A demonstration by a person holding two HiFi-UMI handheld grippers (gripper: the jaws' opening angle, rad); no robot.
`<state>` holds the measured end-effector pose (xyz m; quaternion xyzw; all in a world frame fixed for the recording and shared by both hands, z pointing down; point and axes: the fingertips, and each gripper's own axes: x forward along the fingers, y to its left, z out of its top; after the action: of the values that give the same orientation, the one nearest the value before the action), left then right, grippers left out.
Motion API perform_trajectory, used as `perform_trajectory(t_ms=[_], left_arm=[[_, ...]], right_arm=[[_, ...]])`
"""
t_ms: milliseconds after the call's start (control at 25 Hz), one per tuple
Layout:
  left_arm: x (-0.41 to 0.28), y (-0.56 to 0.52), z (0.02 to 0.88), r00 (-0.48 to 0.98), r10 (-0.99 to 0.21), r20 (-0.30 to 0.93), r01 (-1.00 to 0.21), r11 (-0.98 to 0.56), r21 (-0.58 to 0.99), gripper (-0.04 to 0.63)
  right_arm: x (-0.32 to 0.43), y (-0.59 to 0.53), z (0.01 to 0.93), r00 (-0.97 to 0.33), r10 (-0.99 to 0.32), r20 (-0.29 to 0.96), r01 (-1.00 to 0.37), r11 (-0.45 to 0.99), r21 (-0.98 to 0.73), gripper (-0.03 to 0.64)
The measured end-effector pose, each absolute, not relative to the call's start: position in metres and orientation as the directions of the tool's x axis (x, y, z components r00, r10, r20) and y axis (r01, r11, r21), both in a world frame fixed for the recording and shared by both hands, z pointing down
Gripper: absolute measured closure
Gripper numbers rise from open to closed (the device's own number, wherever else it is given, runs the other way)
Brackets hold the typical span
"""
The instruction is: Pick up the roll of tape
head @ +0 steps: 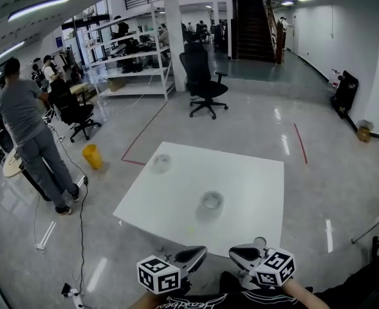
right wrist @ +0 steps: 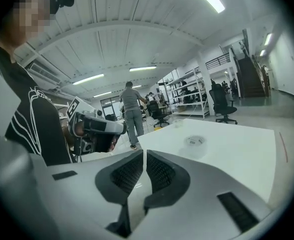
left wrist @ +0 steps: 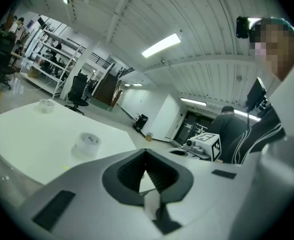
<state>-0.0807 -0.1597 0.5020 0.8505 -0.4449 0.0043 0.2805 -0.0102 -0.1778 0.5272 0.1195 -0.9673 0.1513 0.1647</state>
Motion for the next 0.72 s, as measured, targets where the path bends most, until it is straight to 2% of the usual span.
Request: perform_trajectory(t_ms=[440,720], left_arm=[[-0.094,-0.200,0.501,0.559,-0.771,0.306,-0.793,-0.388,0.471,0.592],[-0.105,-0.209,0.502,0.518,-0.797,0.312,-0.811,-0.342,0.474,0.592]], right_arm=[[-0.031,-0.225,0.533,-0.928,-0.100,0.359,-0.203,0.943,-0.264,0.601],[-0.063,-0.255,0.538,-0.886,-0.044,0.462,-0.091,0.992,-0.082,0.590]])
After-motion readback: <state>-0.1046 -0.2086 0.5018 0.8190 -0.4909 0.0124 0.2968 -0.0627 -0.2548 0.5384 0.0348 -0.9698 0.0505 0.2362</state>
